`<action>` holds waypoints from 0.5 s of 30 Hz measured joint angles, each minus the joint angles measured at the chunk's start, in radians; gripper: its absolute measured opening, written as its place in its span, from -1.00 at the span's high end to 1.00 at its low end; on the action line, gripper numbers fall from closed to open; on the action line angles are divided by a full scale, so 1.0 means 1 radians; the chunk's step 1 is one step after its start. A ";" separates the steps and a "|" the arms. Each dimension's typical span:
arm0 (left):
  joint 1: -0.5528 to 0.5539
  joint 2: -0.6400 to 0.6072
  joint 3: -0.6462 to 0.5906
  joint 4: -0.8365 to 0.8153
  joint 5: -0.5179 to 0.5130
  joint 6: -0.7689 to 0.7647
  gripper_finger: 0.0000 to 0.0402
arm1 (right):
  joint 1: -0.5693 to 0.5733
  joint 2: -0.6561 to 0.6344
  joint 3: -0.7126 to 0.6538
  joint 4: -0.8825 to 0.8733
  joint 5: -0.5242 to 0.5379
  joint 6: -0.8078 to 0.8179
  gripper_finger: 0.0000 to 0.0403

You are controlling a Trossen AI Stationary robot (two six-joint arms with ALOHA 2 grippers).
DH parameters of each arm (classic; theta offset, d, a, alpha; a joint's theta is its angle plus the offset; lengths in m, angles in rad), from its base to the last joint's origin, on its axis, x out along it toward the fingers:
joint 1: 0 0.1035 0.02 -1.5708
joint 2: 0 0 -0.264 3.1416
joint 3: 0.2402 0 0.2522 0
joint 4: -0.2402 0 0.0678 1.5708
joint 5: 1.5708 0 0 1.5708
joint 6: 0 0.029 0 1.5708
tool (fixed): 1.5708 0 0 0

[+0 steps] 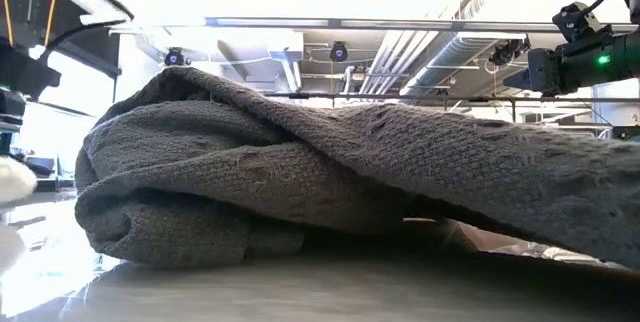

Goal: Sort towels by color in basket
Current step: Put the white towel into the left transparent bin

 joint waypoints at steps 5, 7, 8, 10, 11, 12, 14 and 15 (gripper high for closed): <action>0.001 0.060 0.004 0.009 0.007 0.039 -0.27 | 0.000 0.000 0.000 0.000 0.000 0.000 1.00; 0.001 0.067 0.004 0.018 0.008 0.048 -0.26 | 0.000 0.000 0.000 0.000 0.000 0.000 1.00; 0.001 0.070 0.003 0.024 0.008 0.053 -0.24 | 0.000 0.000 0.000 0.000 0.000 0.000 1.00; 0.001 0.071 0.003 0.038 0.007 0.055 -0.19 | 0.000 0.000 0.000 0.000 0.000 0.000 1.00; 0.001 0.072 0.003 0.043 0.003 0.055 -0.16 | 0.000 0.000 0.000 0.000 0.000 0.000 1.00; 0.001 0.072 0.003 0.048 -0.005 0.052 -0.12 | 0.000 0.000 0.000 0.000 0.000 0.000 1.00; 0.000 0.072 0.003 0.056 -0.020 0.043 -0.02 | 0.000 0.000 0.000 0.000 0.000 0.000 1.00; 0.000 0.072 0.003 0.060 -0.026 0.041 0.03 | 0.000 0.000 0.000 0.000 0.000 0.000 1.00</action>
